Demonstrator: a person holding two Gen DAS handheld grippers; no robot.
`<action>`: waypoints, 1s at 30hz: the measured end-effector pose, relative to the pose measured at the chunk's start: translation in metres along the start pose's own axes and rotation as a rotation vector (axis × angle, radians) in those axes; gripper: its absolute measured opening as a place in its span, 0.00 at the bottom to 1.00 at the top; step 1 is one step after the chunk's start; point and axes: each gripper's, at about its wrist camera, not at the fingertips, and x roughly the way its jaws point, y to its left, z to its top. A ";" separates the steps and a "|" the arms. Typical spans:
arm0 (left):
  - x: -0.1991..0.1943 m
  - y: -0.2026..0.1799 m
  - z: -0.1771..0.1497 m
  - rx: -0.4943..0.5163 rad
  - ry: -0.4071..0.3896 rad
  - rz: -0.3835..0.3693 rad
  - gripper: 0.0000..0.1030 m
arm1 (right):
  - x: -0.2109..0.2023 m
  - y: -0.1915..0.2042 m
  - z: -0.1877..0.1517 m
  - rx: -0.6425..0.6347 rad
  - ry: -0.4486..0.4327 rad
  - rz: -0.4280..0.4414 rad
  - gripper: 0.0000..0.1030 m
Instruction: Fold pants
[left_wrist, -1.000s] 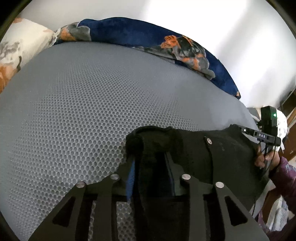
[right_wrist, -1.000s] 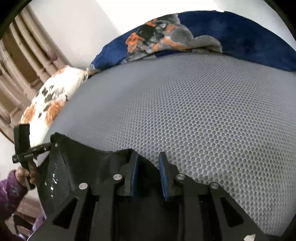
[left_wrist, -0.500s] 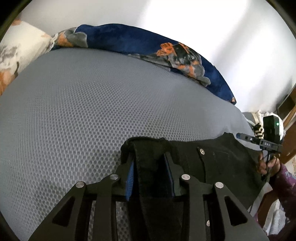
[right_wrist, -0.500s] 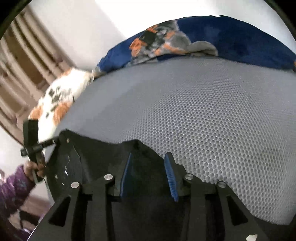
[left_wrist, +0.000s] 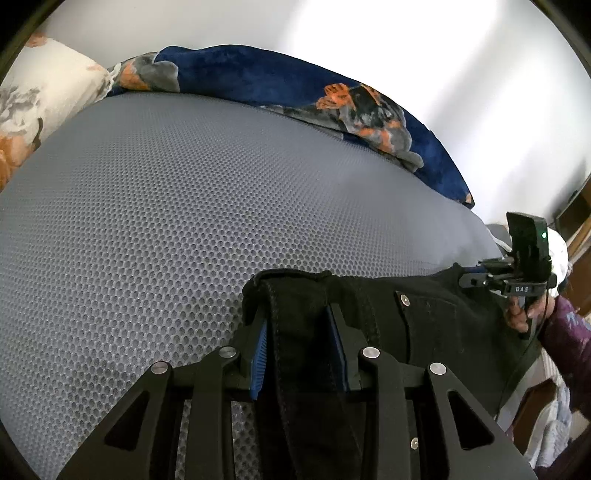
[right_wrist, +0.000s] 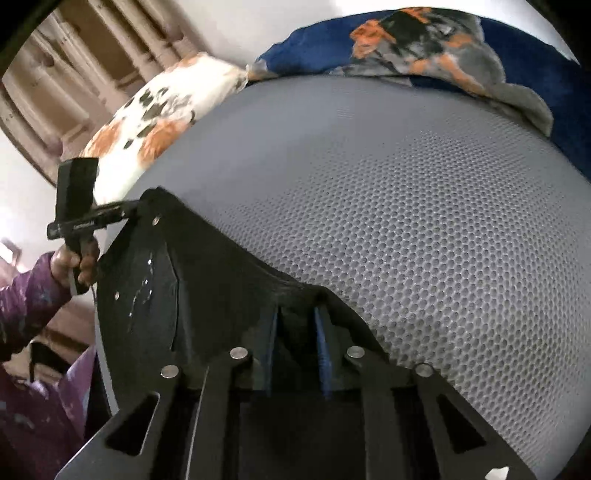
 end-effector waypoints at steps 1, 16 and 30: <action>0.000 -0.001 -0.001 0.001 -0.001 0.001 0.31 | 0.002 -0.001 0.001 -0.004 0.022 0.010 0.18; -0.009 -0.008 -0.008 0.029 -0.074 0.055 0.27 | 0.004 -0.016 -0.008 0.167 -0.145 -0.005 0.06; 0.008 0.014 -0.016 -0.111 -0.075 0.035 0.50 | -0.049 -0.046 -0.033 0.434 -0.340 -0.125 0.38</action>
